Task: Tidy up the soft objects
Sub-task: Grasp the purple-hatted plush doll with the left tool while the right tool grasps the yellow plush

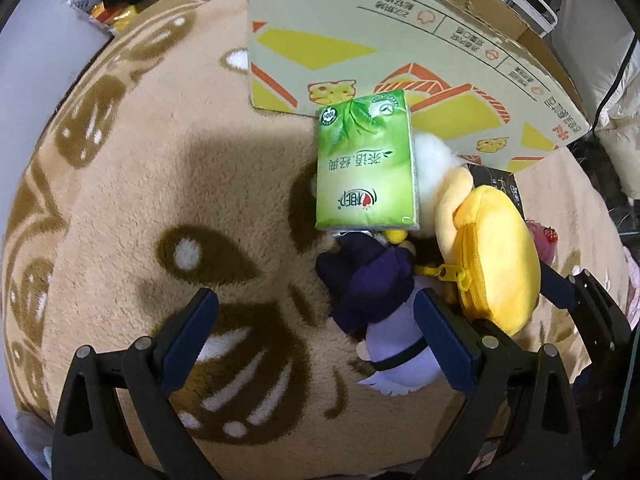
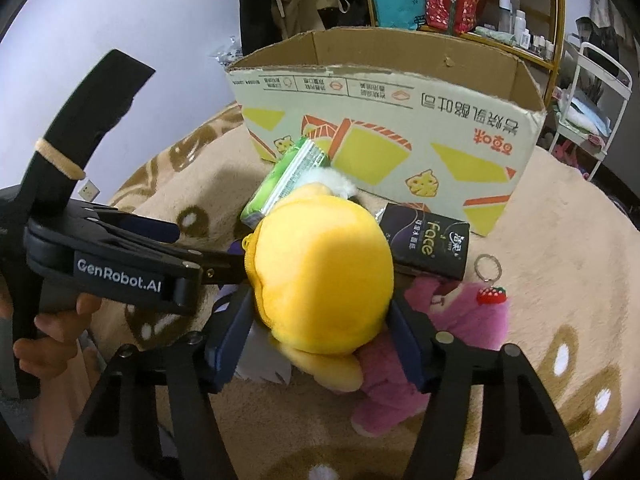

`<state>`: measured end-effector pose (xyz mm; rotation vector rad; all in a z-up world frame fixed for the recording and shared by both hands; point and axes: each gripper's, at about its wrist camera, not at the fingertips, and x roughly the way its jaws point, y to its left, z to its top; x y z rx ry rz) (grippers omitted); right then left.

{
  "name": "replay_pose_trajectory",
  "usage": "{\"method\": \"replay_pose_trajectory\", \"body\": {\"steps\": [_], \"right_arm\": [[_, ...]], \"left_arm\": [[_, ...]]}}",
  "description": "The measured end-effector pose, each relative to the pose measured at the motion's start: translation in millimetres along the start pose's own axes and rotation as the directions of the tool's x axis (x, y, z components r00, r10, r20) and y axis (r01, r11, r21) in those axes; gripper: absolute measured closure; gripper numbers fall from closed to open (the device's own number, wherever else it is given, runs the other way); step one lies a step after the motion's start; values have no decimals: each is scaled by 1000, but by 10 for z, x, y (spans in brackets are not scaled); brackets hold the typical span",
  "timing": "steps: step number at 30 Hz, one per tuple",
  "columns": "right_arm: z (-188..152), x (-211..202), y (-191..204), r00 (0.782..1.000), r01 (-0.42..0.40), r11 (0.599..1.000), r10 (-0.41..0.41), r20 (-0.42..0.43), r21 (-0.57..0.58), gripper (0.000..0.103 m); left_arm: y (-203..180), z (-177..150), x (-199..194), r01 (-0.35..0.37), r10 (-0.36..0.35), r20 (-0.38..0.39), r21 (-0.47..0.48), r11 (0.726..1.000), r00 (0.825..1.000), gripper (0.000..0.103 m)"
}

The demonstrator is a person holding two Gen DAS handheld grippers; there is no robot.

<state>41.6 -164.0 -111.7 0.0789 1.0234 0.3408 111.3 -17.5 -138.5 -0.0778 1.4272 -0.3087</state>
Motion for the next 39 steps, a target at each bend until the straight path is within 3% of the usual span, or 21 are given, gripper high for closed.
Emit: {"method": "replay_pose_trajectory", "body": {"steps": [9, 19, 21, 26, 32, 39], "right_arm": [[2, -116, -13, 999, 39, 999, -38, 14, -38, 35], [-10, -153, -138, 999, 50, 999, -50, 10, 2, 35], [-25, -161, -144, 999, 52, 999, -52, 11, 8, 35], [-46, -138, -149, 998, 55, 998, -55, 5, 17, 35], [-66, -138, -144, 998, 57, 998, -57, 0, 15, 35], [-68, -188, -156, 998, 66, 998, -67, 15, 23, 37]], "left_arm": [[30, 82, 141, 98, -98, -36, -7, 995, 995, 6], [-213, 85, 302, 95, -93, -47, 22, 995, 994, 6], [-239, 78, 319, 94, -93, -47, 27, 995, 995, 8], [-497, -6, 372, 124, -123, -46, 29, 992, 991, 30], [-584, -58, 325, 116, -116, -23, 32, 993, 993, 37], [-706, -99, 291, 59, -60, 16, 53, 997, 998, 38]]}}
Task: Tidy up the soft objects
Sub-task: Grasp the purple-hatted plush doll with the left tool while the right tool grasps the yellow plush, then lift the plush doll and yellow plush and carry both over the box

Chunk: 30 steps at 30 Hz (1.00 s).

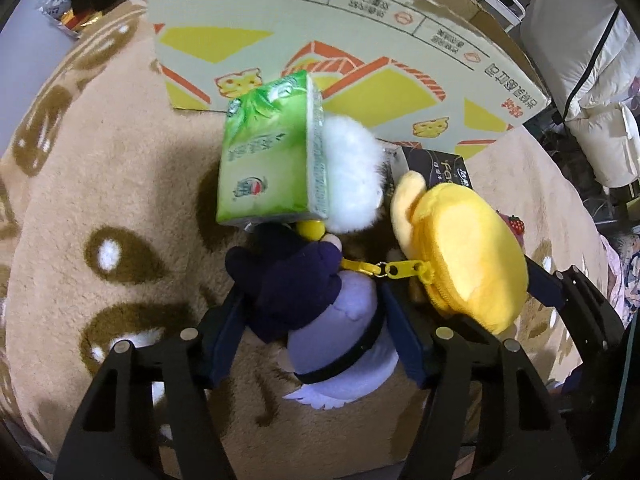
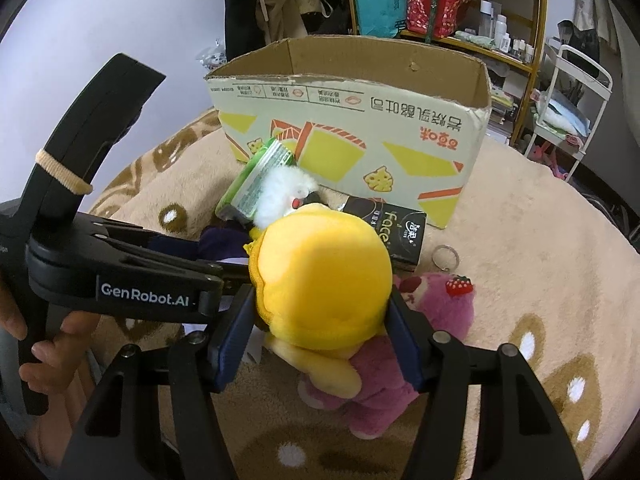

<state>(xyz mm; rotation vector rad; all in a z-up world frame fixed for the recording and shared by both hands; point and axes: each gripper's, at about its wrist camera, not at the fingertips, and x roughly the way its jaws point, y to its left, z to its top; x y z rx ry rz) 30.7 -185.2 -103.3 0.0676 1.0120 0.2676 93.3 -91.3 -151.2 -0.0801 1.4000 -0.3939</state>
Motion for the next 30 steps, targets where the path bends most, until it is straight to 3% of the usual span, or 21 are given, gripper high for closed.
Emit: {"method": "replay_pose_trajectory", "body": {"steps": [4, 11, 14, 20, 24, 28, 30], "right_arm": [[-5, -52, -32, 1000, 8, 1000, -8, 12, 20, 37], [15, -218, -89, 996, 46, 997, -51, 77, 57, 39], [21, -313, -151, 992, 56, 994, -67, 110, 95, 40], [34, -534, -221, 975, 93, 986, -119, 186, 140, 41], [102, -691, -225, 957, 95, 984, -131, 258, 149, 41], [143, -833, -183, 933, 106, 984, -148, 329, 143, 41], [166, -891, -176, 919, 111, 983, -157, 361, 144, 41]], "left_arm": [[24, -26, -66, -49, 49, 31, -5, 999, 998, 38], [-26, -98, -329, -114, 111, 167, 6, 994, 980, 38], [-67, -142, -482, -129, 120, 233, 22, 991, 965, 38], [124, -230, -908, -179, 162, 365, 14, 984, 917, 38], [172, -276, -1150, -223, 201, 482, -13, 975, 853, 38], [145, -337, -1390, -266, 222, 612, -20, 964, 759, 37], [132, -361, -1455, -284, 226, 655, -18, 959, 721, 37]]}}
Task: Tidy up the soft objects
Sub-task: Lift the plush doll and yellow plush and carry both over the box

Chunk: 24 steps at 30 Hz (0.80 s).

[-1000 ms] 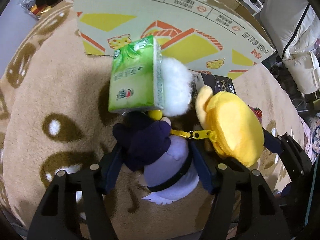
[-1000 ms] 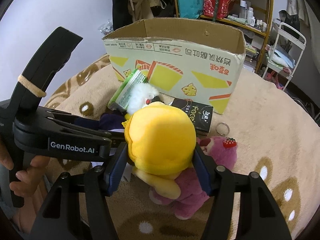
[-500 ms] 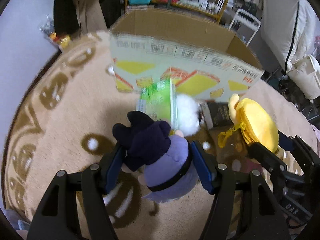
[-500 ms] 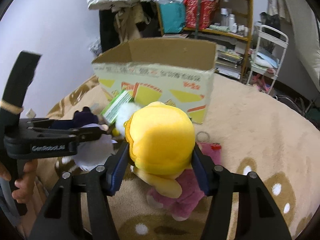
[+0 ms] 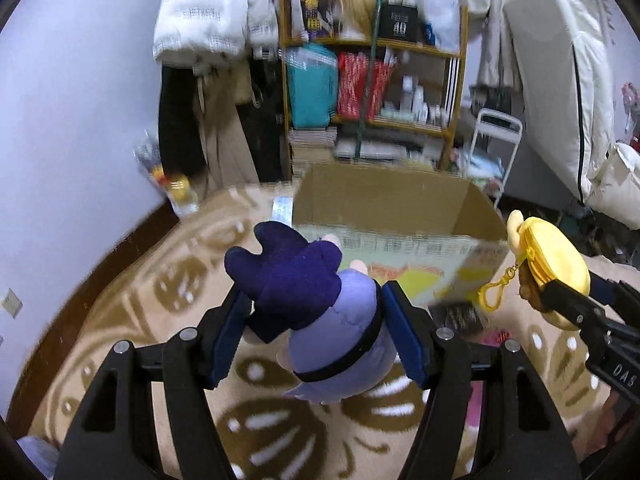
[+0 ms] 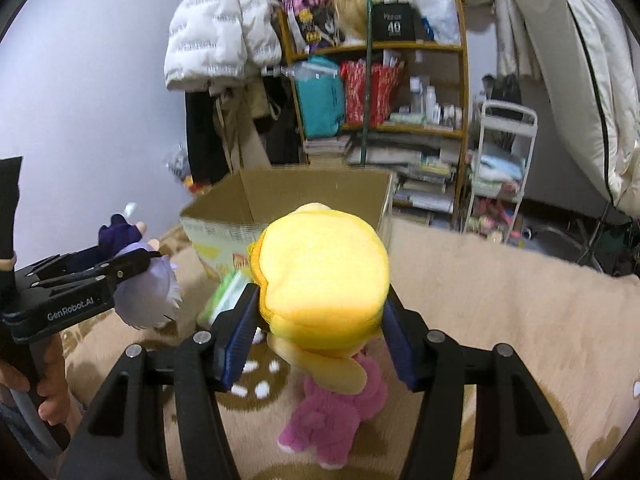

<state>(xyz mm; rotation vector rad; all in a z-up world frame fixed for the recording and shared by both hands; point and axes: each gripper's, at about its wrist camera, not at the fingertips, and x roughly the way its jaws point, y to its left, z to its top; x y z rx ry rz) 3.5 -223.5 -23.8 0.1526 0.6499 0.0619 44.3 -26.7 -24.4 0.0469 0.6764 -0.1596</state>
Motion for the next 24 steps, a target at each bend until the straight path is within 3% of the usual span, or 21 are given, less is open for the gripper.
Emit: {"method": "replay_pose_trajectory", "body": {"steps": [11, 24], "right_arm": [[243, -64, 3, 993, 14, 1000, -12, 116, -15, 41], [476, 80, 40, 983, 20, 999, -13, 181, -39, 41]], "left_arm": [[-103, 138, -276, -52, 44, 205, 31, 998, 978, 37], [-182, 413, -238, -64, 46, 330, 44, 997, 943, 37]]}}
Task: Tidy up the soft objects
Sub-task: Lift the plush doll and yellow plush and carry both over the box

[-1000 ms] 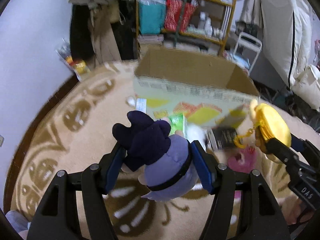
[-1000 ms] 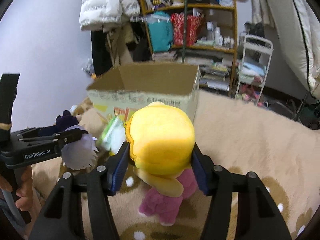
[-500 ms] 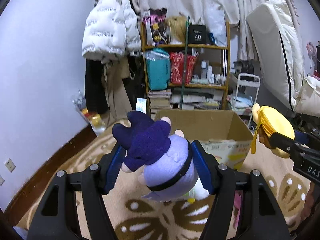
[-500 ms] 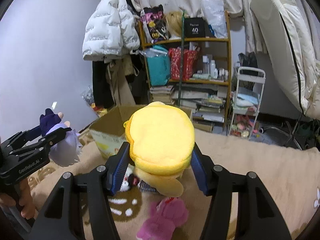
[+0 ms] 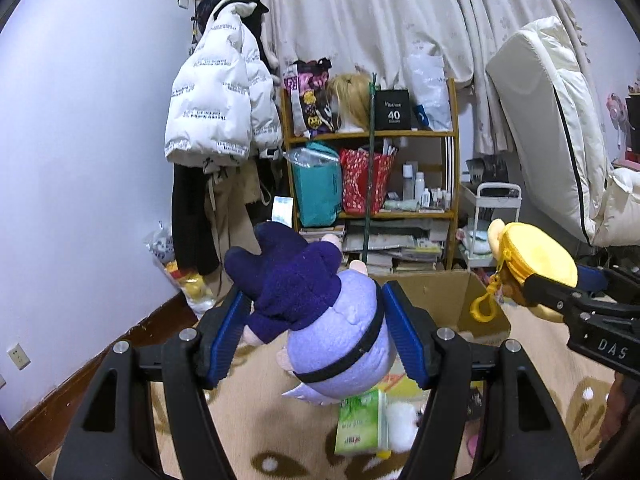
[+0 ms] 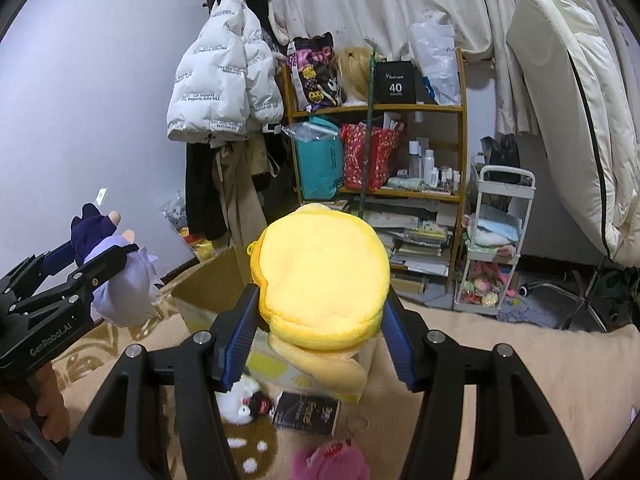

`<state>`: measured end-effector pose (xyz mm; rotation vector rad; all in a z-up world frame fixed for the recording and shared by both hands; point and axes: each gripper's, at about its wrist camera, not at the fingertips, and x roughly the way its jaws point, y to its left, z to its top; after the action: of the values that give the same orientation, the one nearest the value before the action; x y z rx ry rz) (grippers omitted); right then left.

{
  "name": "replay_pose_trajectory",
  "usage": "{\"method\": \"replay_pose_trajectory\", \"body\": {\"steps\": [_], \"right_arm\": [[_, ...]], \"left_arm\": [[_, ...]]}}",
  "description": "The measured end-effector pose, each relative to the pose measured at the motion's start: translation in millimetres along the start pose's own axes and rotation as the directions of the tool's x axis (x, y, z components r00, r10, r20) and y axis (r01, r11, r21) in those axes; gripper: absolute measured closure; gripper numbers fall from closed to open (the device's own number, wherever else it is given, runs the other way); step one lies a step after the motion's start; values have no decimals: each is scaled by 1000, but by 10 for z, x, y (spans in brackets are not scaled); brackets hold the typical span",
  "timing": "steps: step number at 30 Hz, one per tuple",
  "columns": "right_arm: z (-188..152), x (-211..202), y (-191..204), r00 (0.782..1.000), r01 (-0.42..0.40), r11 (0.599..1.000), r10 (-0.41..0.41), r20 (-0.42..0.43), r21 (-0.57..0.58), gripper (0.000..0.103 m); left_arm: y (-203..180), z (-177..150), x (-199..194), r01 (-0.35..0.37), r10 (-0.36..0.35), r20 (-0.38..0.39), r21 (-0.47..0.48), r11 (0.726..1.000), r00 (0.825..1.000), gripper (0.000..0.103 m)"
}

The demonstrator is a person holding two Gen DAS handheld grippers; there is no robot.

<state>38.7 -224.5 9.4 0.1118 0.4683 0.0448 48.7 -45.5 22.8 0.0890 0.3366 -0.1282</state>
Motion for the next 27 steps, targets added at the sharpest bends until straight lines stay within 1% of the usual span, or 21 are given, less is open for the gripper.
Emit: {"method": "replay_pose_trajectory", "body": {"steps": [3, 6, 12, 16, 22, 27], "right_arm": [[53, 81, 0, 1000, -13, 1000, 13, 8, 25, 41], [97, 171, 29, 1000, -15, 1000, 15, 17, 14, 41], [125, 336, 53, 1000, -23, 1000, 23, 10, -10, 41], [111, 472, 87, 998, -50, 998, 49, -26, -34, 41], [-6, 692, 95, 997, -42, 998, 39, -70, -45, 41], [-66, 779, 58, 996, -38, 998, 34, -77, -40, 41]], "left_arm": [[-3, 51, 67, -8, 8, 17, 2, 1000, 1000, 37], [-21, 86, 170, -13, 13, 32, 14, 1000, 999, 37], [-81, 107, 417, -11, 10, 32, 36, 999, 999, 36], [-96, 69, 531, -2, 1, 17, 45, 999, 1000, 36], [-102, 28, 730, 17, -17, -18, 39, 999, 1000, 36], [-93, -19, 881, 37, -36, -53, 15, 999, 998, 36]]}}
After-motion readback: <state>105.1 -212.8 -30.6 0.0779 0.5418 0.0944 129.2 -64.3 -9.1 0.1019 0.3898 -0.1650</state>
